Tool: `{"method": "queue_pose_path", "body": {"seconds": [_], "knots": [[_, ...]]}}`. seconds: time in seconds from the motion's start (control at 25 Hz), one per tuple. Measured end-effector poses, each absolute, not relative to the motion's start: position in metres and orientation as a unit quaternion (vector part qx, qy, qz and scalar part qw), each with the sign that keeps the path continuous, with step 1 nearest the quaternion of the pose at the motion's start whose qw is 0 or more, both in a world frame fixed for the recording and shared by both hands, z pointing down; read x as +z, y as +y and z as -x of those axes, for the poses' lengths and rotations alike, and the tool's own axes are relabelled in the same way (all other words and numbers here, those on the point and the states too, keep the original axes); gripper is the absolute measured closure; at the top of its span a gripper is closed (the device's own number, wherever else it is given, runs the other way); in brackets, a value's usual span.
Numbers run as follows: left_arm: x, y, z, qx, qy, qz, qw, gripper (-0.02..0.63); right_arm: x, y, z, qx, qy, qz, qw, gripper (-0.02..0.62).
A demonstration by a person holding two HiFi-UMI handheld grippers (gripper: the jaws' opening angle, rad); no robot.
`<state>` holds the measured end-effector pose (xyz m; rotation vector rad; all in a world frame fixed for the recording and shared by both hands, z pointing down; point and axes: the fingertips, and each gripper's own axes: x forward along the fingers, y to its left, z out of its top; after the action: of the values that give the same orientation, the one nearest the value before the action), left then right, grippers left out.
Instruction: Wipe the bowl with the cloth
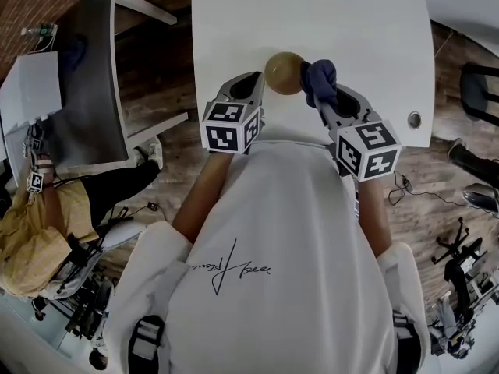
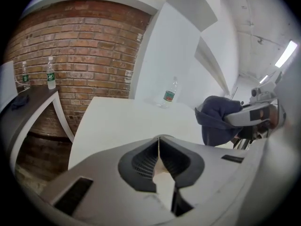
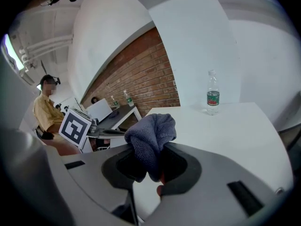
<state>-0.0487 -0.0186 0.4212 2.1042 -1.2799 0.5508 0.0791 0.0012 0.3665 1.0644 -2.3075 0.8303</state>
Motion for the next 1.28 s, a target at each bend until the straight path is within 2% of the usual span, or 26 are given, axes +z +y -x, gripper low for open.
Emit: {"method": "queue_pose_path", "body": {"seconds": [1.28], "knots": [[0.492, -0.047, 0.043, 0.264, -0.444, -0.782, 0.35, 0.551, 0.435, -0.029, -0.086, 0.336, -0.798, -0.413, 0.284, 0.512]]}}
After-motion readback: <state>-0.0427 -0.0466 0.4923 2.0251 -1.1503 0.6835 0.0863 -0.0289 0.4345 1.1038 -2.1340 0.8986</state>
